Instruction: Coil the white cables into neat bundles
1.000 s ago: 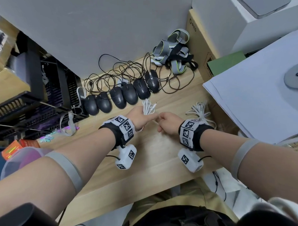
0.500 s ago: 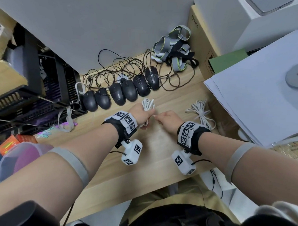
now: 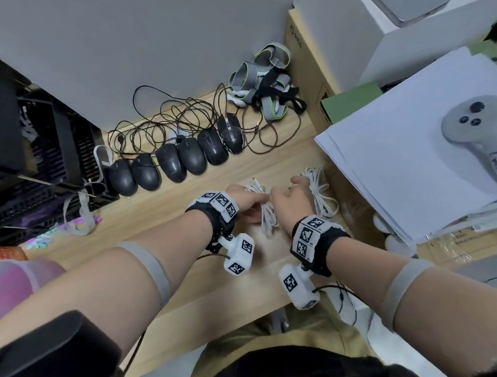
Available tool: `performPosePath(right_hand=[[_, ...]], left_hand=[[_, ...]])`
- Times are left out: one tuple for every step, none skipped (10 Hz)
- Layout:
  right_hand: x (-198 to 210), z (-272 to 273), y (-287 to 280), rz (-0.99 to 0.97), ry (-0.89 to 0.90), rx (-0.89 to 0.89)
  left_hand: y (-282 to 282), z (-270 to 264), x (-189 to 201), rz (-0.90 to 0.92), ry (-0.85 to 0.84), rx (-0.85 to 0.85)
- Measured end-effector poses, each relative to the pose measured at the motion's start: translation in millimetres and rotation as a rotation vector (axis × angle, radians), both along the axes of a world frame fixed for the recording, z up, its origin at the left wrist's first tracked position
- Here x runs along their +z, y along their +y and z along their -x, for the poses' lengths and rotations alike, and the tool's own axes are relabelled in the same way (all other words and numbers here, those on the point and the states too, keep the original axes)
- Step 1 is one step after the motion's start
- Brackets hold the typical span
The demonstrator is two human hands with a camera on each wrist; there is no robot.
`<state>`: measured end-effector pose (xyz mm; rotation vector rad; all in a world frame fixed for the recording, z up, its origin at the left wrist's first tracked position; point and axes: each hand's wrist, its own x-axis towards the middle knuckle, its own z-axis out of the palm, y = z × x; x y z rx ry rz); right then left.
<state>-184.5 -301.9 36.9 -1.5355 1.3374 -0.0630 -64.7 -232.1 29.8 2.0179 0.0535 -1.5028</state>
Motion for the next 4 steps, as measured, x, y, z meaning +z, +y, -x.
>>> performPosePath(right_hand=[[8, 18, 5, 0.09, -0.1, 0.014], [2, 30, 2, 0.104, -0.174, 0.094], [-6, 31, -2, 0.137, -0.089, 0.27], [-12, 24, -7, 0.188, -0.041, 0.314]], left_hand=[[-17, 11, -8, 0.017, 0.097, 0.027], [-29, 18, -11, 0.002, 0.183, 0.006], [-29, 18, -12, -0.013, 0.203, -0.039], [-28, 10, -11, -0.032, 0.171, -0.039]])
